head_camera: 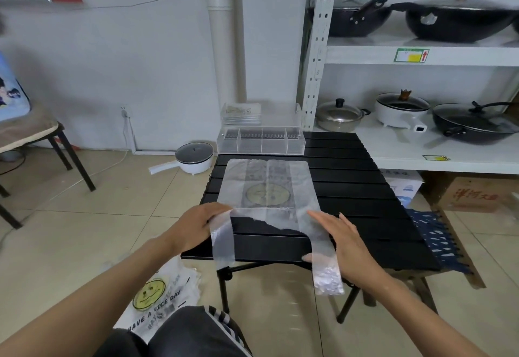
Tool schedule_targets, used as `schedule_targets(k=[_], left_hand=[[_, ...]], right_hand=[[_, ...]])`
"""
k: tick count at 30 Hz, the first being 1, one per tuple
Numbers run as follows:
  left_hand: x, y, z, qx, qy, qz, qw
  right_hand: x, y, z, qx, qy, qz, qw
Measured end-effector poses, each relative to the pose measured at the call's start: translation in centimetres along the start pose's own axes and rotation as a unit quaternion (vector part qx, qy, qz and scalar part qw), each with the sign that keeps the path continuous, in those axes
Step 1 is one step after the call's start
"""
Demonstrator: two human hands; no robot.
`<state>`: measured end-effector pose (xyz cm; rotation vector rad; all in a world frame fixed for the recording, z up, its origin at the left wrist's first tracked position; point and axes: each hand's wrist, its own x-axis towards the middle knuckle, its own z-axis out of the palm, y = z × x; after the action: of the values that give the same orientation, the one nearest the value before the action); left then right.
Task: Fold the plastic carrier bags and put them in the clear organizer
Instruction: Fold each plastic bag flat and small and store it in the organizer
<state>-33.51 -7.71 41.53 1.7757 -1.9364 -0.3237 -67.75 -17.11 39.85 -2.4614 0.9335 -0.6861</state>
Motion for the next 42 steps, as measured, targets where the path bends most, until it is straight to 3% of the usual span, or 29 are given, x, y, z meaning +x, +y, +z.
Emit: schedule_targets(k=[8, 15, 25, 33, 42], left_hand=[[0.2, -0.3, -1.2, -0.044, -0.025, -0.024, 0.998], [0.7, -0.8, 0.1, 0.035, -0.022, 0.061, 0.997], [1.1, -1.2, 0.4, 0.072, -0.008, 0.098, 0.993], [2.6, -1.6, 1.5, 0.046, 0.047, 0.004, 0.998], [4.7, -1.2, 0.5, -0.010, 0.015, -0.191, 0.981]], right_hand=[[3.3, 1.4, 1.0, -0.100, 0.033, 0.012, 0.994], [4.1, 2.0, 1.3, -0.137, 0.033, 0.003, 0.990], [5.1, 3.1, 1.3, -0.027, 0.053, 0.009, 0.998], [5.3, 2.2, 0.8, -0.048, 0.020, 0.061, 0.997], [6.3, 1.8, 0.4, -0.030, 0.027, 0.173, 0.984]])
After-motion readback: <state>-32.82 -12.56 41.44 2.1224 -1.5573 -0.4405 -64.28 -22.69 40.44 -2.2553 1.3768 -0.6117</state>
